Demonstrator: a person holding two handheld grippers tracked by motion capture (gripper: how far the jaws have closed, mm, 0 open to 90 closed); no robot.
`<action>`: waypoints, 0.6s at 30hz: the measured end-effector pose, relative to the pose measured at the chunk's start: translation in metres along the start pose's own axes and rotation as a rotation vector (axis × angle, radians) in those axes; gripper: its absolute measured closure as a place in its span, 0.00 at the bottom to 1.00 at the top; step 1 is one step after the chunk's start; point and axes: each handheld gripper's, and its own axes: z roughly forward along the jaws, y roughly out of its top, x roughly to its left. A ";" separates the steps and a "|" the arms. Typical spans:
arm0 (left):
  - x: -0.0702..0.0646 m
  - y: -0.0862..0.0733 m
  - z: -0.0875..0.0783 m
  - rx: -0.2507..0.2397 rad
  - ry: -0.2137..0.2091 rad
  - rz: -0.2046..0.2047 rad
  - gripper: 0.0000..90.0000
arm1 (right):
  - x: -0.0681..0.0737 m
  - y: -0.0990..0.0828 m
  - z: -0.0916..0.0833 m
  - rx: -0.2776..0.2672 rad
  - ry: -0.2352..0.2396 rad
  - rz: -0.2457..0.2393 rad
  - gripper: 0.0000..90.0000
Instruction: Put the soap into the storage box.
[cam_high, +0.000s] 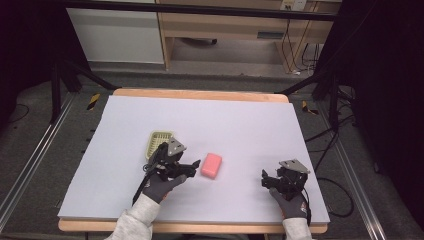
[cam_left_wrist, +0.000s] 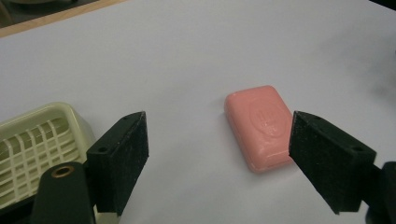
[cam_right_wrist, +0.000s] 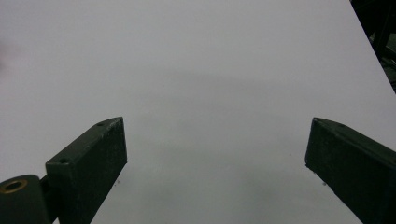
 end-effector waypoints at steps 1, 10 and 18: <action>-0.001 0.001 0.001 0.007 -0.002 0.004 0.22 | 0.000 0.000 0.000 0.001 0.000 0.000 0.07; -0.006 0.004 0.012 0.029 -0.008 0.013 0.22 | 0.000 0.000 0.000 0.001 0.002 0.002 0.07; -0.012 0.010 0.020 0.039 -0.003 0.018 0.22 | 0.000 0.000 0.000 0.001 0.002 -0.001 0.06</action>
